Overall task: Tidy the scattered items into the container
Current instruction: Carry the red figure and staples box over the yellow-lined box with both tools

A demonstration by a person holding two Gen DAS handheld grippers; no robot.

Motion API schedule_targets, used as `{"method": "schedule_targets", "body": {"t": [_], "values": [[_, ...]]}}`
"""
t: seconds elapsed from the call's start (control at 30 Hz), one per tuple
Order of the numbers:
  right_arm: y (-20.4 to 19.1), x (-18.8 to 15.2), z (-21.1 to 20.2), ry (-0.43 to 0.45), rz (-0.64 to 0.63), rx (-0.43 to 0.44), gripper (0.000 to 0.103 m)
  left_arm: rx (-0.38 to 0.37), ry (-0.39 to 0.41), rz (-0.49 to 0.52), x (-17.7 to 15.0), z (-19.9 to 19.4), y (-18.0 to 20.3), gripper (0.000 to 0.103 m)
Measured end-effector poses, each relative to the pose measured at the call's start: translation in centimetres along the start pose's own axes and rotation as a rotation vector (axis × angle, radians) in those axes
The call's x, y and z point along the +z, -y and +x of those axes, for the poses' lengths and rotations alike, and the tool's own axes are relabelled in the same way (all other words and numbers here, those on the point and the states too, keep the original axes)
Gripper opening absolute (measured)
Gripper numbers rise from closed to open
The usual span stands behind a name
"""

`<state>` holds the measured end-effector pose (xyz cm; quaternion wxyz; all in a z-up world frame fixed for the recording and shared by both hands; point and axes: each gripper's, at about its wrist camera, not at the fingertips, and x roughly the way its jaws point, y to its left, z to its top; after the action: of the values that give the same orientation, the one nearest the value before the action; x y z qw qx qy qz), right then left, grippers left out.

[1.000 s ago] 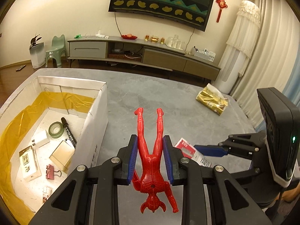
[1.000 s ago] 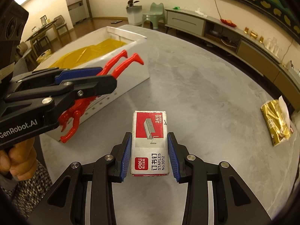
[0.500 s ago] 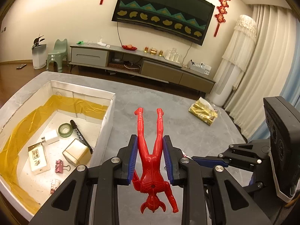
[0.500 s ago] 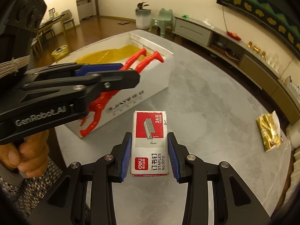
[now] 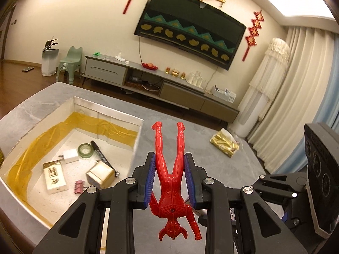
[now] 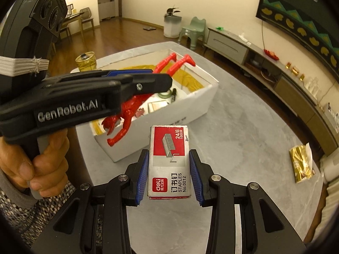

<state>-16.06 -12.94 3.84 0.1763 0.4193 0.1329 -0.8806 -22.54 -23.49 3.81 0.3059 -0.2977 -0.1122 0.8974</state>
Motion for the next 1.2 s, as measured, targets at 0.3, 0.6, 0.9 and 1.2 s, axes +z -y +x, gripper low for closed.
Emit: {"method": "schedule_targets", "body": {"t": [0.3,0.6,0.9,1.2], "values": [[-2.3,2.4,-0.4,0.029,-0.039,0.022,0.039,0.017,0.059,-0.09,0.9,-2.4,-3.9,0.028],[-3.7,5.8,0.6,0.059,-0.081,0.051,0.039,0.058,0.093,-0.167,1.4,-3.4,-7.5,0.028],[-3.7,9.1,2.6,0.08,-0.105,0.065,0.039,0.139,0.105,-0.244,1.4,-3.3,-10.8,0.028],[-2.2,12.0,6.6,0.057,-0.083,0.074,0.039,0.232,0.044,-0.244,0.9,-1.4,-12.0,0.028]]}}
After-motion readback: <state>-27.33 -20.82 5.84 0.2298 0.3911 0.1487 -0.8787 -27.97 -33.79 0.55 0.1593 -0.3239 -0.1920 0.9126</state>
